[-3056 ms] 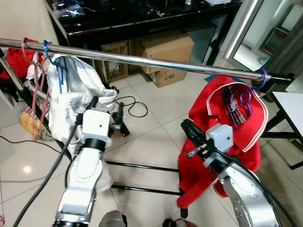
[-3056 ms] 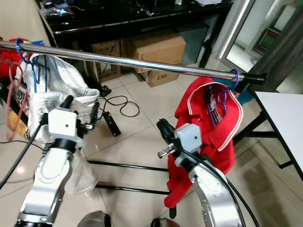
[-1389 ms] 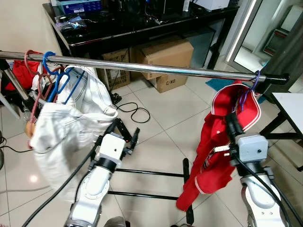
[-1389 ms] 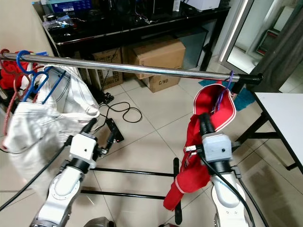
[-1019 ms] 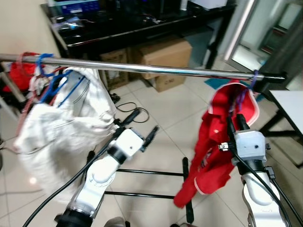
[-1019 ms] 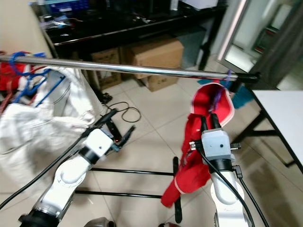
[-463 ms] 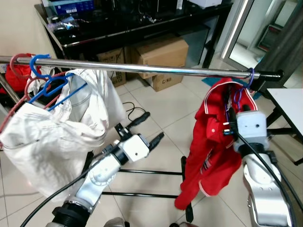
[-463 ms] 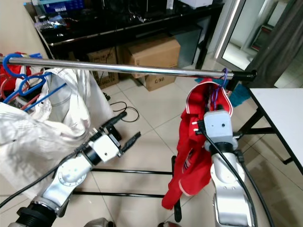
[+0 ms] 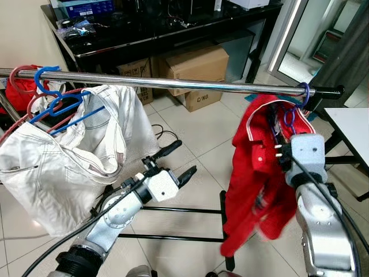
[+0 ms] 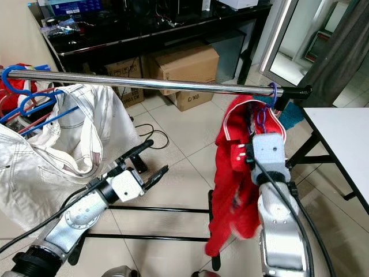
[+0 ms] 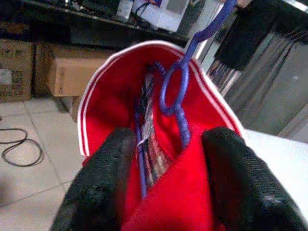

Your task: Hang hanger

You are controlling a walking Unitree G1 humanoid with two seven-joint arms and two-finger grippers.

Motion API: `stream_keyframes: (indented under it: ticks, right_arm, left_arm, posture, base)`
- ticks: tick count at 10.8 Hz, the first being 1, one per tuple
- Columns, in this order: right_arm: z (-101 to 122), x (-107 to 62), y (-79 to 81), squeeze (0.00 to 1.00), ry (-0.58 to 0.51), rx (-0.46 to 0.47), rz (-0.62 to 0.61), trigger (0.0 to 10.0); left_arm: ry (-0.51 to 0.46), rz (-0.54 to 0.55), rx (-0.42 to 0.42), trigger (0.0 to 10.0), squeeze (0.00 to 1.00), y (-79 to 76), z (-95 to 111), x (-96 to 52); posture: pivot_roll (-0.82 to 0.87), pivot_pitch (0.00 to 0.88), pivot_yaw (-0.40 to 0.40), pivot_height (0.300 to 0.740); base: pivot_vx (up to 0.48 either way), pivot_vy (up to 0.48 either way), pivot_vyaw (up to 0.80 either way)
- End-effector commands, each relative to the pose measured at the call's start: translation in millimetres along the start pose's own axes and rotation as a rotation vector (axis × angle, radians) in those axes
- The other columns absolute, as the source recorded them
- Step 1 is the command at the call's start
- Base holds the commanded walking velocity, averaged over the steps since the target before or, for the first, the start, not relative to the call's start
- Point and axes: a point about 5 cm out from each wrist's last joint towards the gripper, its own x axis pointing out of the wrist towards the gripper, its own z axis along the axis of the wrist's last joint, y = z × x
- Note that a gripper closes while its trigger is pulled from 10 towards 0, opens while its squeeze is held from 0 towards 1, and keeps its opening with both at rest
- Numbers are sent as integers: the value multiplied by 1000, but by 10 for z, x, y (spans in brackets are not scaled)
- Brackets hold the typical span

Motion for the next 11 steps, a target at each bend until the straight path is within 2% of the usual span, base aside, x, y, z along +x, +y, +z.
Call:
stream_keyframes:
  ticks: [1,3,4,5,6,7,8,11]
  right_arm:
    - [-41,38,8,0,39,-1,31,10000]
    - [-98,153,85,0,93,-6,115,10000]
    - [-71,208,122,0,89,-14,136,10000]
    - [-44,247,144,0,81,-29,142,8706]
    - [-79,270,146,0,100,-34,149,4314]
    - [-109,284,149,0,112,-41,155,1686]
    - [-122,291,145,0,116,-41,156,0]
    - [-187,305,86,0,146,-47,142,0]
  left_arm:
    - [-16,-24,6,10000,0,-69,38,7]
    - [-42,-51,24,10000,0,-141,97,53]
    - [-57,-56,28,10000,0,-127,121,66]
    - [-63,-77,45,10000,0,-125,111,83]
    - [-75,-86,65,10000,0,-106,120,138]
    - [-84,-79,69,10000,0,-79,139,177]
    - [-88,-74,71,10000,0,-66,147,189]
    - [-102,-80,72,10000,0,-123,161,201]
  posture:
    - [102,48,-48,740]
    - [129,33,-44,740]
    - [130,18,-39,740]
    - [124,5,-34,740]
    - [121,0,-32,740]
    - [122,3,-35,740]
    - [121,4,-37,740]
    - [116,15,-46,740]
  base:
    - [0,0,0]
    - [0,0,0]
    - [0,0,0]
    - [0,0,0]
    - [0,0,0]
    - [0,0,0]
    - [0,0,0]
    - [0,0,0]
